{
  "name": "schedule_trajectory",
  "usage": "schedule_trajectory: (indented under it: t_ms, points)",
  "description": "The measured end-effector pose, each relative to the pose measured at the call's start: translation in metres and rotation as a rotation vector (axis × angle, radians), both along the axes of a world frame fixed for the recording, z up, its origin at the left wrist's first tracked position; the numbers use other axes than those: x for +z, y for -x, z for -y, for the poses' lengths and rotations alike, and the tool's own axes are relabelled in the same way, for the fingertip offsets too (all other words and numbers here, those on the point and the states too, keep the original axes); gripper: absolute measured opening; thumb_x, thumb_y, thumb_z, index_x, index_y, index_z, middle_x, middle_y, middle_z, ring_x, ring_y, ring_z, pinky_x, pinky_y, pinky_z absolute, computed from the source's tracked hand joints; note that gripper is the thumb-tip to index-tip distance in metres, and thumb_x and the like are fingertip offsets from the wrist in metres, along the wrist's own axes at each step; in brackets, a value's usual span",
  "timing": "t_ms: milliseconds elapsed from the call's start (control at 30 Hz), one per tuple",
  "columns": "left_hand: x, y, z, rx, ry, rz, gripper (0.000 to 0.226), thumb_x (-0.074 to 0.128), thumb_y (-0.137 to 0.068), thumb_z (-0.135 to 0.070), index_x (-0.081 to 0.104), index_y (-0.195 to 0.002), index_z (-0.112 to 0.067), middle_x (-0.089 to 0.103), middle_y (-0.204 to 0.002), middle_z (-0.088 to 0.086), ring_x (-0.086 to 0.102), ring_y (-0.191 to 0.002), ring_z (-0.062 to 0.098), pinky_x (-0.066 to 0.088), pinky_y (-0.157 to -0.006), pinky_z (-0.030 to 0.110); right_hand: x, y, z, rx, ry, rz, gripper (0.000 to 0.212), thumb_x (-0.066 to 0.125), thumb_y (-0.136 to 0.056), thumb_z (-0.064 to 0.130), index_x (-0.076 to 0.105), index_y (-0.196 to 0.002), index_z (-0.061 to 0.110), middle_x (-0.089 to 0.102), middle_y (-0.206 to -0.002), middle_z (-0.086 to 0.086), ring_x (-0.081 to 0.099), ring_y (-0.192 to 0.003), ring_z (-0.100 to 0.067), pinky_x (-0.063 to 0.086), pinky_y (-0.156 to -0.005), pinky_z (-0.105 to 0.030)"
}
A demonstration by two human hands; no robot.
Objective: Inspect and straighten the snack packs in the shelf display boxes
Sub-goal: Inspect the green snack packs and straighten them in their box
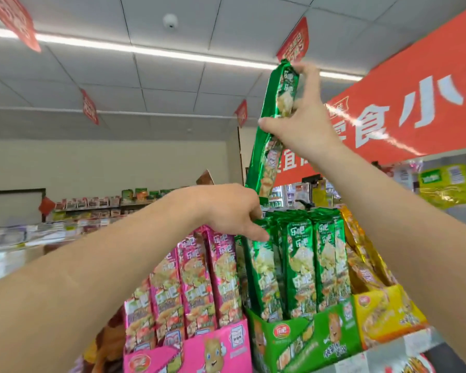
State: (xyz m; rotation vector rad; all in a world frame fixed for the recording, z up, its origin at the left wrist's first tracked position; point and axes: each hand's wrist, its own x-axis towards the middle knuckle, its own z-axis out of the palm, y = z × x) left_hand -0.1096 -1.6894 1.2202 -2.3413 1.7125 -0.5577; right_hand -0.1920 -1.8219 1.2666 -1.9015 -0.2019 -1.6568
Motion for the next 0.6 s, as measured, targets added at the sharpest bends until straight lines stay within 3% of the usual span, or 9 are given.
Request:
schedule_trajectory:
  t_ms: [67,100,167,233,367,467,600]
  points:
    - [-0.002,-0.01,-0.004,0.007,0.017,-0.01,0.049,0.056,-0.09,-0.057,0.07,-0.109,-0.013,0.071,-0.091,0.0,0.063,-0.085,0.024,0.049,-0.074,0.029,-0.004,-0.007,0.002,0.006,-0.016,0.002,0.08,0.074,-0.072,0.004,0.026,-0.131,0.029,0.065,-0.104,-0.013,0.07,-0.082,-0.031,0.059,-0.071,-0.05]
    - [-0.003,-0.013,-0.006,0.009,0.023,-0.037,0.048,0.057,-0.091,-0.055,0.068,-0.117,-0.017,0.071,-0.101,-0.002,0.063,-0.093,0.023,0.047,-0.077,0.027,-0.007,-0.009,0.002,-0.015,-0.016,0.005,0.08,0.075,-0.073,0.005,0.026,-0.131,0.029,0.065,-0.104,-0.011,0.07,-0.081,-0.029,0.06,-0.07,-0.049]
    - [-0.004,-0.015,-0.009,-0.011,0.007,-0.094,0.05,0.056,-0.093,-0.049,0.054,-0.138,-0.027,0.06,-0.134,-0.007,0.056,-0.119,0.016,0.042,-0.098,0.026,-0.01,-0.013,0.002,-0.094,0.003,0.022,0.08,0.075,-0.073,0.007,0.025,-0.131,0.031,0.066,-0.102,-0.007,0.07,-0.079,-0.026,0.059,-0.071,-0.047]
    - [-0.004,-0.014,-0.009,-0.067,-0.016,-0.131,0.048,0.053,-0.098,-0.039,0.042,-0.144,-0.036,0.046,-0.148,-0.009,0.044,-0.133,0.011,0.032,-0.111,0.027,-0.013,-0.015,0.003,-0.133,0.017,0.04,0.078,0.074,-0.073,0.008,0.025,-0.13,0.029,0.066,-0.099,-0.005,0.069,-0.078,-0.026,0.058,-0.072,-0.048]
    - [-0.006,-0.012,-0.005,-0.136,-0.023,-0.152,0.05,0.048,-0.102,-0.024,0.035,-0.149,-0.034,0.034,-0.154,-0.016,0.03,-0.14,0.002,0.019,-0.107,0.012,-0.022,-0.02,0.004,-0.244,0.085,-0.077,0.075,0.076,-0.075,0.012,0.027,-0.13,0.027,0.06,-0.082,0.003,0.063,-0.064,-0.017,0.056,-0.061,-0.032]
    - [-0.007,-0.014,-0.007,-0.178,-0.004,-0.234,0.054,0.052,-0.1,-0.021,0.034,-0.147,-0.039,0.035,-0.152,-0.02,0.035,-0.137,-0.001,0.025,-0.114,0.021,-0.029,-0.02,0.006,-0.292,0.156,-0.242,0.074,0.079,-0.074,0.019,0.027,-0.126,0.027,0.064,-0.084,-0.005,0.065,-0.069,-0.027,0.056,-0.068,-0.045]
    - [-0.01,-0.018,-0.01,-0.243,0.138,-0.388,0.039,0.067,-0.091,-0.023,0.05,-0.114,-0.05,0.054,-0.118,-0.029,0.056,-0.111,-0.006,0.045,-0.094,0.024,-0.035,-0.016,0.01,-0.342,0.258,-0.392,0.074,0.083,-0.071,0.024,0.027,-0.12,0.023,0.06,-0.092,-0.004,0.061,-0.073,-0.023,0.046,-0.064,-0.036]
